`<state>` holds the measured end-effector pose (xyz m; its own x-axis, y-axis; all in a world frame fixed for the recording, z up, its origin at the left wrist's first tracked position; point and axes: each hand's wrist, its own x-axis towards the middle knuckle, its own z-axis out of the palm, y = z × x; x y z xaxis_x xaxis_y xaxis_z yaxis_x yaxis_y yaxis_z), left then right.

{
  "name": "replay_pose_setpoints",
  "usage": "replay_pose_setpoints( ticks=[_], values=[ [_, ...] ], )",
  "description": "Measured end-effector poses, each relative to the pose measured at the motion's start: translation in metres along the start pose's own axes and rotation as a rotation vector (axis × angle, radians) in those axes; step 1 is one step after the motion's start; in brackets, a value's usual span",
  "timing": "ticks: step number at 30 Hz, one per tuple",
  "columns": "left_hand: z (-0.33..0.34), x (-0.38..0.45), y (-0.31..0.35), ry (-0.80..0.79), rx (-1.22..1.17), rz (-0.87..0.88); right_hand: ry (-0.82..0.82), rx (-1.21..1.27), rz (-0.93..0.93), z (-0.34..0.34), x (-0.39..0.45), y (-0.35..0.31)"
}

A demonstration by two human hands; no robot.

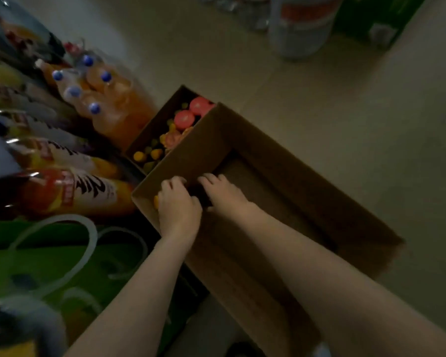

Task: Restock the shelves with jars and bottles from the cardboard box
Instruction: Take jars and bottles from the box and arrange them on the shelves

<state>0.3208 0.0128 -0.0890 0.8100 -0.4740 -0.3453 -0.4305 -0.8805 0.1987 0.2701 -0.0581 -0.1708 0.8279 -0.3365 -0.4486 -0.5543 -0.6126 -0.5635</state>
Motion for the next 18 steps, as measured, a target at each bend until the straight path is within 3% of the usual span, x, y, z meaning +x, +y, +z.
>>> replay_pose_setpoints(
  ticks=[4, 6, 8, 10, 12, 15, 18],
  values=[
    [0.025, 0.015, -0.013, 0.218, -0.111, -0.035, 0.072, -0.151, 0.018, 0.046, 0.049, -0.006],
    [0.034, 0.008, -0.012, 0.262, -0.144, -0.056, 0.095, -0.149, 0.007, 0.045, 0.046, -0.005],
    [0.029, -0.003, -0.005, 0.259, -0.245, -0.192, 0.095, -0.069, 0.037, 0.029, 0.027, 0.001],
    [0.011, -0.017, 0.014, 0.118, -0.408, -0.293, 0.138, 0.111, 0.125, 0.000, -0.009, 0.009],
    [-0.016, -0.035, 0.041, -0.094, -0.544, -0.238, 0.151, 0.301, 0.195, -0.040, -0.059, 0.014],
    [-0.067, -0.067, 0.095, -0.321, -0.558, 0.072, 0.143, 0.543, 0.255, -0.108, -0.145, 0.015],
    [-0.126, -0.117, 0.166, -0.555, -0.576, 0.310, 0.256, 0.661, 0.346, -0.179, -0.245, 0.009]
  ],
)
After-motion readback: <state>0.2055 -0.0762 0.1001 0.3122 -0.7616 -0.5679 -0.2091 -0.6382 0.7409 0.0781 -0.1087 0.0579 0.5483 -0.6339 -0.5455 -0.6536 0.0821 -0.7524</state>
